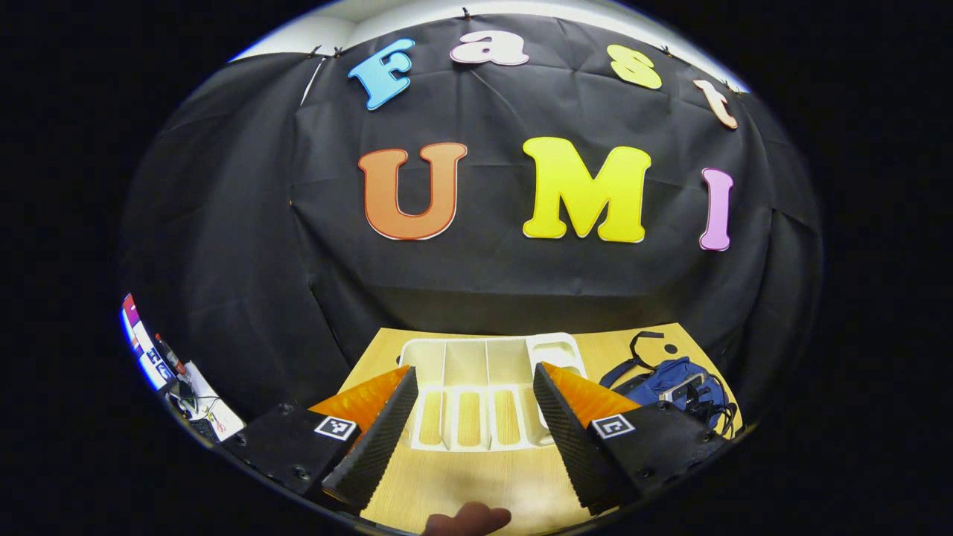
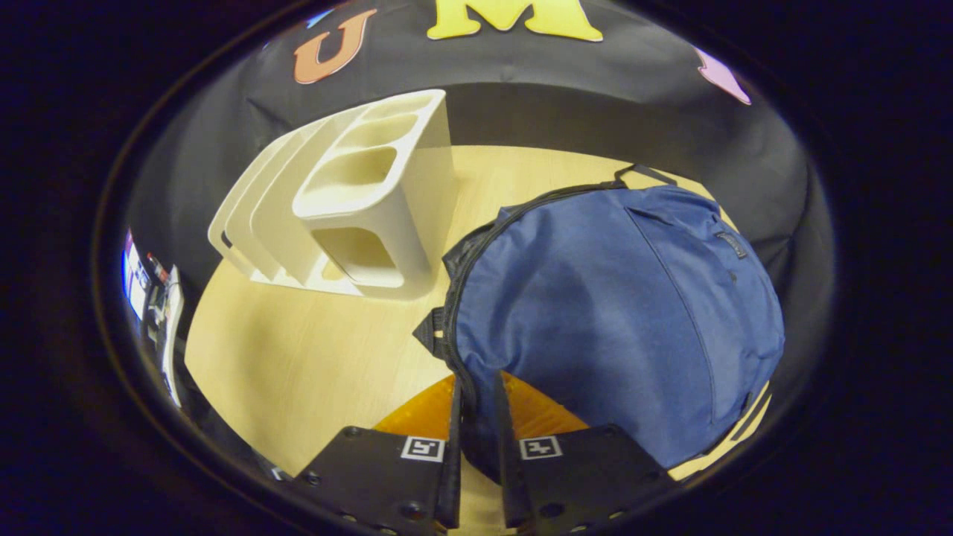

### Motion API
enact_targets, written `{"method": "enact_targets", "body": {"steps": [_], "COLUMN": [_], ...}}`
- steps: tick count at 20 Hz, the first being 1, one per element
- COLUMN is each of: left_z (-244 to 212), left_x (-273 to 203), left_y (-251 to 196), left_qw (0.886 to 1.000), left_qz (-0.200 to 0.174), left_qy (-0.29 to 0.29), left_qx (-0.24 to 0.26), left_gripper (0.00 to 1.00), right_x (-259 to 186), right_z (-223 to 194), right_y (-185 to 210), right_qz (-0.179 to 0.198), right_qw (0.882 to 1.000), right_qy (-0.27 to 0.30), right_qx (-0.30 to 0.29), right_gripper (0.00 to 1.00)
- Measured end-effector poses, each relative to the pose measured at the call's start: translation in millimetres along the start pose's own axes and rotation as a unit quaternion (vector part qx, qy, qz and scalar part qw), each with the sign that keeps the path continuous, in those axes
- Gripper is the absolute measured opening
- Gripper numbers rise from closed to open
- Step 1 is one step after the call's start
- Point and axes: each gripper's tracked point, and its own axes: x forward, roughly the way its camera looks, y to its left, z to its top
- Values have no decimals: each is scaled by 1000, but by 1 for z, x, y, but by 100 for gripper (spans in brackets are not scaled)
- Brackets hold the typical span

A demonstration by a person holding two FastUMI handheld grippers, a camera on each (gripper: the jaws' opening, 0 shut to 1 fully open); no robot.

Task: Open the schoolbag, grab two books from the bookshelf and put them into the schoolbag.

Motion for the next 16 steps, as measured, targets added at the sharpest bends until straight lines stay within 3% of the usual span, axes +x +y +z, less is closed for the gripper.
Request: {"method": "enact_targets", "body": {"steps": [1, 4, 5, 6, 8, 11, 14, 16], "left_z": [2, 7, 9, 14, 28, 51, 78, 96], "left_x": [-5, -6, -5, -5, -6, -7, -9, -13], "left_y": [0, -4, -6, -9, -16, -23, -24, -22], "left_qw": [1000, 1000, 1000, 1000, 999, 996, 992, 988], "left_qz": [-1, -5, -8, -10, -21, -32, -30, -20], "left_qy": [-3, -10, -16, -25, -48, -80, -122, -151], "left_qx": [-3, -6, -6, -5, -6, -20, -19, -6], "left_gripper": [98, 98, 98, 98, 98, 98, 98, 98], "right_x": [-7, -35, -48, -61, -97, -157, -242, -291], "right_z": [5, 32, 48, 65, 108, 175, 226, 250], "right_y": [6, 24, 26, 26, 19, 1, -11, -17], "right_qz": [13, 46, 52, 53, 43, 10, -32, -65], "right_qw": [1000, 998, 997, 995, 988, 969, 938, 909], "right_qy": [-7, -43, -62, -86, -148, -244, -345, -412], "right_qx": [3, 7, 13, 21, 33, 39, 16, 6], "right_gripper": [27, 80, 90, 89, 98, 97, 96, 96]}}
